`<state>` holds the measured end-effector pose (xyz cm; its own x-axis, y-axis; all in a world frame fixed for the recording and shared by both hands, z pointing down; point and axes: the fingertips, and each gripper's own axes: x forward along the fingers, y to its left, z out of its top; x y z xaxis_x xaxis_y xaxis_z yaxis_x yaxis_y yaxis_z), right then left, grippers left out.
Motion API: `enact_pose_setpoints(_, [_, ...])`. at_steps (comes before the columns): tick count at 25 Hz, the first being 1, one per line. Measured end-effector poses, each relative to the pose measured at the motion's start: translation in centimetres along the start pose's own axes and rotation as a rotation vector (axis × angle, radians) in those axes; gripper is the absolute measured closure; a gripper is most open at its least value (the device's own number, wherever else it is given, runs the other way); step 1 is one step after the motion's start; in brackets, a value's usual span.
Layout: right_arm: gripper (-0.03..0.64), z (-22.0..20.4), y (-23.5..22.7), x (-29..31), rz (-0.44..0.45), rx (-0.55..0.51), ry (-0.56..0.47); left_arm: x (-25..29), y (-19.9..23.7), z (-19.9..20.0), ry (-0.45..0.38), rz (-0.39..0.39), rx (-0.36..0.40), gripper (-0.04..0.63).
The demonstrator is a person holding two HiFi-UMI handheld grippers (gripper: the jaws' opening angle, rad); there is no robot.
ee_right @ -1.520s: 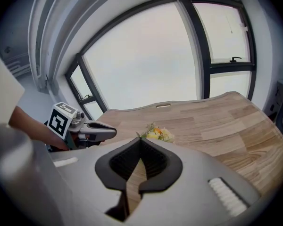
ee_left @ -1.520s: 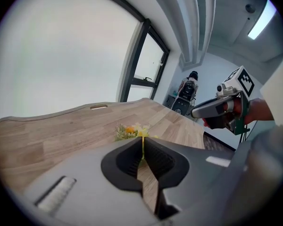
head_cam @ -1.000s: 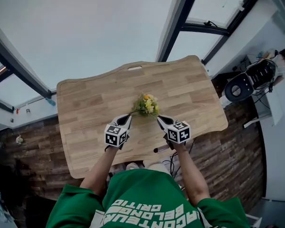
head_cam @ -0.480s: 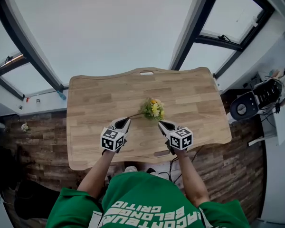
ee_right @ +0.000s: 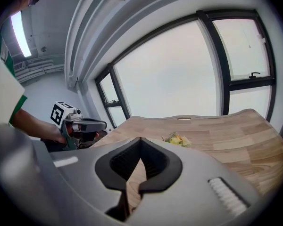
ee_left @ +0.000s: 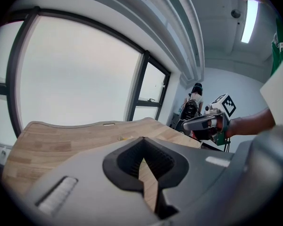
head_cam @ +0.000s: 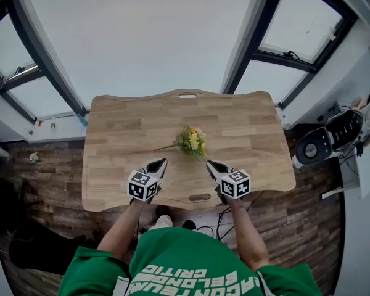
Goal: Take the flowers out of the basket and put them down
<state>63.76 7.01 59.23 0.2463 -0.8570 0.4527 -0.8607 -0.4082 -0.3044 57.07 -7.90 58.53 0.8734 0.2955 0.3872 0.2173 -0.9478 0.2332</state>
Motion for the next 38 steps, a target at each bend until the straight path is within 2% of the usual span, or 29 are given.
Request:
enact_pose_setpoints(13, [0.612,-2.1,-0.8,-3.4,0.038,0.001,-0.007,-1.3,-3.4,-1.2,-0.025,0.062,-0.007,0.578])
enact_pose_setpoints(38, [0.612,-2.8,0.1,-3.6,0.086,-0.028,0.005,-3.0,-4.0,-2.0,-0.04,0.106,-0.025,0.578])
